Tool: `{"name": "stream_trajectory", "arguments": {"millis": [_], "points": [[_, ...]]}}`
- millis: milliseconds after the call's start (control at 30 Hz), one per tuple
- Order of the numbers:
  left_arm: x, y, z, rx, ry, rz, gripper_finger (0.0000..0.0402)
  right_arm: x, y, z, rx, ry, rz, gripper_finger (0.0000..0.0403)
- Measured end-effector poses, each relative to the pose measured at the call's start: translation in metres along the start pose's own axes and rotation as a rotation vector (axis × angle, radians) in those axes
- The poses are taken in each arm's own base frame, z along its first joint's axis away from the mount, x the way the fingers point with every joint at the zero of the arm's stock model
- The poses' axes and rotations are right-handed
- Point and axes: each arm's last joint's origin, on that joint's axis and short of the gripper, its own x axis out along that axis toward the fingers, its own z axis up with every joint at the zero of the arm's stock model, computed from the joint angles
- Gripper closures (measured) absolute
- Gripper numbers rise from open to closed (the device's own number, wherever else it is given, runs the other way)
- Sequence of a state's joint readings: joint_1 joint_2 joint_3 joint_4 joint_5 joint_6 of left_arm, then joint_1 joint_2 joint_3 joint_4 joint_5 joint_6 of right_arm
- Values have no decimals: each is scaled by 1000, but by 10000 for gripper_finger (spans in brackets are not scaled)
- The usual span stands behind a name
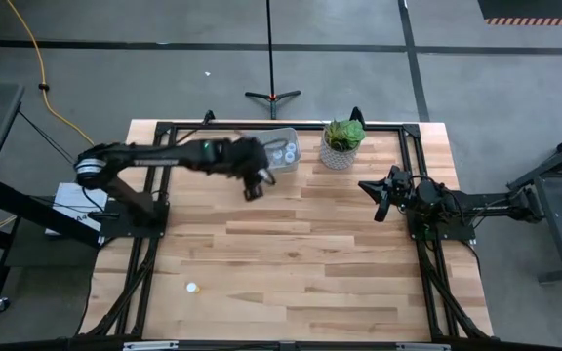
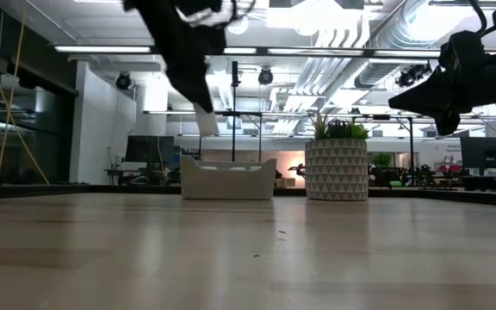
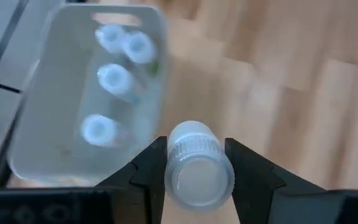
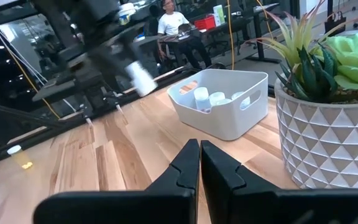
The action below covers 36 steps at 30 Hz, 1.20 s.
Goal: Pick and place pill bottles into a basket
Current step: Put the white pill bottle into the gray bin
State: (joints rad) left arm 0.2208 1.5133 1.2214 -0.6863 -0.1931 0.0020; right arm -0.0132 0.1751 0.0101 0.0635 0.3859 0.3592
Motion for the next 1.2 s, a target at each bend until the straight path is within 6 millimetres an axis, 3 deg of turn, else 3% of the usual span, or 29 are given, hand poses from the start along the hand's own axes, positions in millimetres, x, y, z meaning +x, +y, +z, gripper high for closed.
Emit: {"name": "stream_trajectory", "arguments": {"millis": [200,333,767,1200], "points": [[38,47,11,-86,74,21,230,1,0,-1,-3,10,-5,396],[54,64,6,-132,120,-1,230,1,0,-2,-7,16,-7,396],[74,67,0,-14,187,-1,229,1,0,-2,-13,19,-8,396],[75,67,-1,3,200,-10,197,1,0,-2,-13,20,-8,396]]}}
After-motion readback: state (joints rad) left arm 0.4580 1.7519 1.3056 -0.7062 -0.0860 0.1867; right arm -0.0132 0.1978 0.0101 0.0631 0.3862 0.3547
